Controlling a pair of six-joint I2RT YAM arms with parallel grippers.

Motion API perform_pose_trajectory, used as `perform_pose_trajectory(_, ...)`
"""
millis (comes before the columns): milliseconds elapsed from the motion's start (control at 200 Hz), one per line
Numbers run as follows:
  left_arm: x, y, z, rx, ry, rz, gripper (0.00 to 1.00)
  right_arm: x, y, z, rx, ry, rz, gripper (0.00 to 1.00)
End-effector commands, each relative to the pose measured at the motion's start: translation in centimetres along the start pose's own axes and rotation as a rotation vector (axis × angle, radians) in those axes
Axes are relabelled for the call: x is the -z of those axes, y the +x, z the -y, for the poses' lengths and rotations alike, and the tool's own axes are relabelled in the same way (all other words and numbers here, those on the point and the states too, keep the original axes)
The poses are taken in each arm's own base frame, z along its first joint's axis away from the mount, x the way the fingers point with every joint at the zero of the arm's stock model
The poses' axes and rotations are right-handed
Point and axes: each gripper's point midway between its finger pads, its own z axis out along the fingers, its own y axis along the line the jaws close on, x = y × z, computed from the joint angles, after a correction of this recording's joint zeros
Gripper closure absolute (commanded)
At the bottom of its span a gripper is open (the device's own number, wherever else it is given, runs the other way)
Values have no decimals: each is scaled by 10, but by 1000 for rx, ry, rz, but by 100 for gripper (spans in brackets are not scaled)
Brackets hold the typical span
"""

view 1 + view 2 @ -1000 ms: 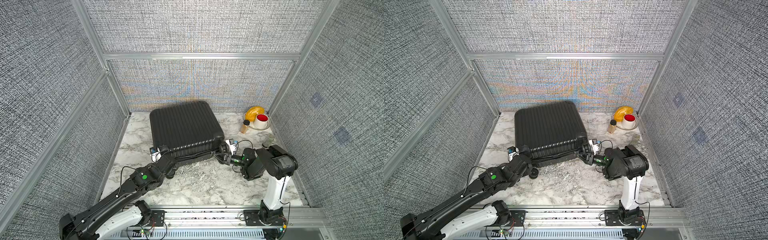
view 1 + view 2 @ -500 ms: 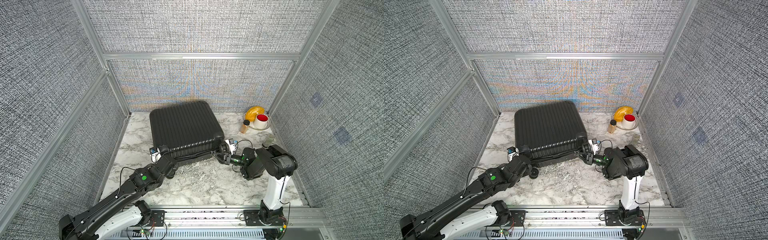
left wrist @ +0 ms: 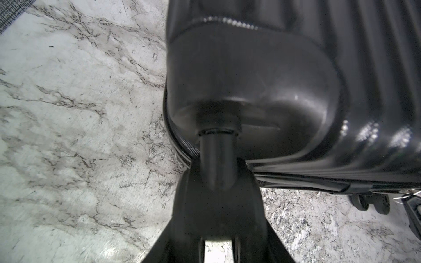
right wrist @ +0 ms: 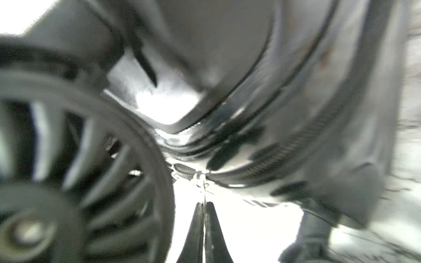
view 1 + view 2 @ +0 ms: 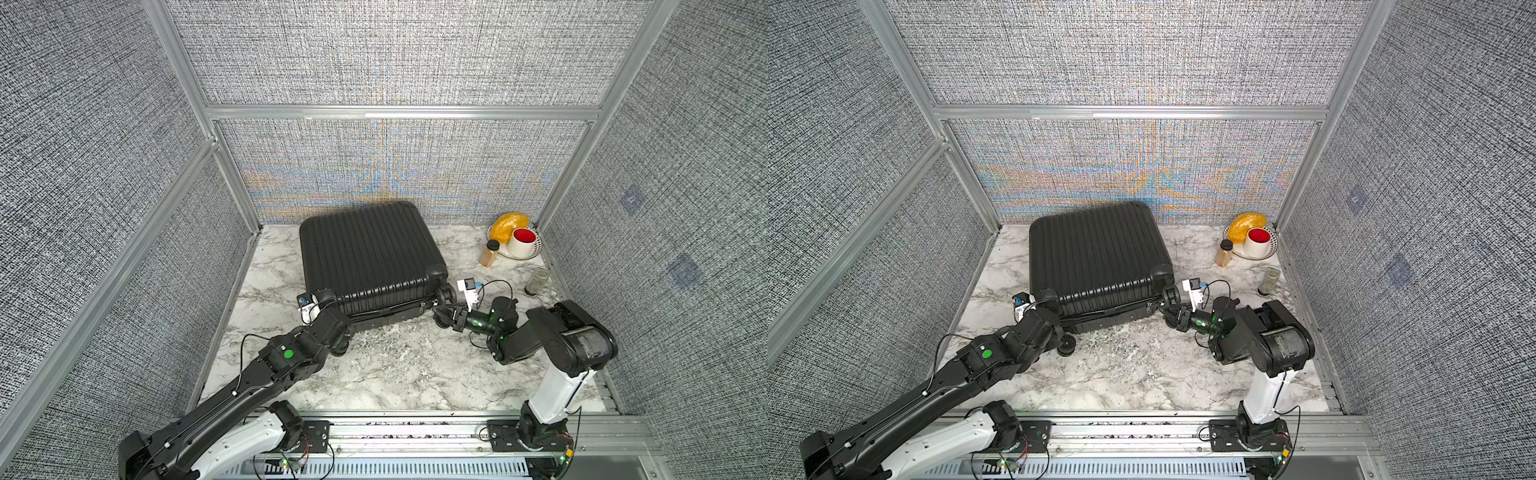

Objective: Open the suitcase zippers
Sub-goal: Unzip the zipper on the suitcase, then adjust the suitcase at the center of the board.

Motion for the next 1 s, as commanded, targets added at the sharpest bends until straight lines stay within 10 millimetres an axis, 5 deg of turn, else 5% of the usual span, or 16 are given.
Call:
perform_pose_trajectory(0, -2, 14, -36, -52, -140, -54, 90, 6, -3, 20, -3, 105, 22, 100)
perform_pose_trajectory(645, -6, 14, -47, -35, -160, -69, 90, 15, -43, 74, 66, 388, -10, 100)
perform_pose_trajectory(996, -15, -6, -53, -21, -173, -53, 88, 20, -31, 44, 95, 368, -37, 100)
